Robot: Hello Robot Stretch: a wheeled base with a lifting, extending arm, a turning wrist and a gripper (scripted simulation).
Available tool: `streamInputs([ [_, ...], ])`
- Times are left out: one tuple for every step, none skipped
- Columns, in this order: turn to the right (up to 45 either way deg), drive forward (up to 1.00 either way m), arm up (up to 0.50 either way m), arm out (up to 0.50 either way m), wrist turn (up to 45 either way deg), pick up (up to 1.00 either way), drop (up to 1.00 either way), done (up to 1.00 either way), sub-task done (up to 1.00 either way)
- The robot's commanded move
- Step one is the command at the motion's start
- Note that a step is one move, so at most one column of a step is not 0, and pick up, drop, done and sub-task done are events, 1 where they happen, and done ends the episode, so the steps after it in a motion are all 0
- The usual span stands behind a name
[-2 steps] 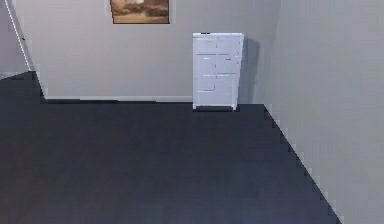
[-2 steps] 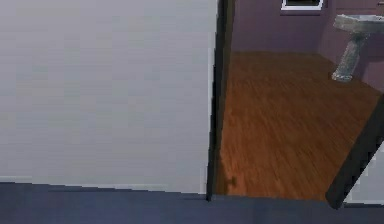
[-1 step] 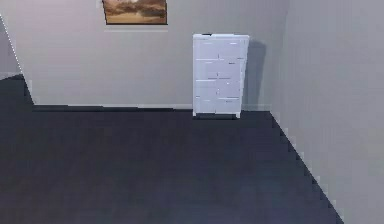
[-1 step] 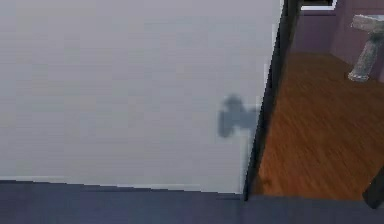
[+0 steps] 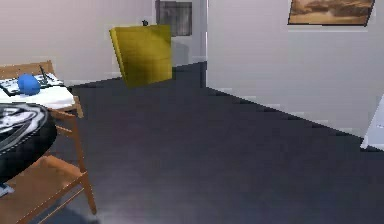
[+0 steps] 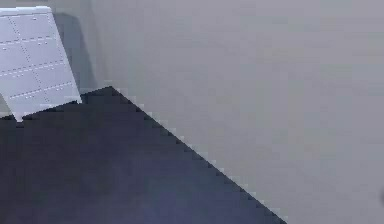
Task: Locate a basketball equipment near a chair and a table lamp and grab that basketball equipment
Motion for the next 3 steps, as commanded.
streamInputs([
  [0.0,0.3,0.0,0.0,0.0,0.0,0.0,0.0,0.0],
  [-45.0,0.0,0.0,0.0,0.0,0.0,0.0,0.0,0.0],
  [-45.0,0.0,0.0,0.0,0.0,0.0,0.0,0.0,0.0],
])
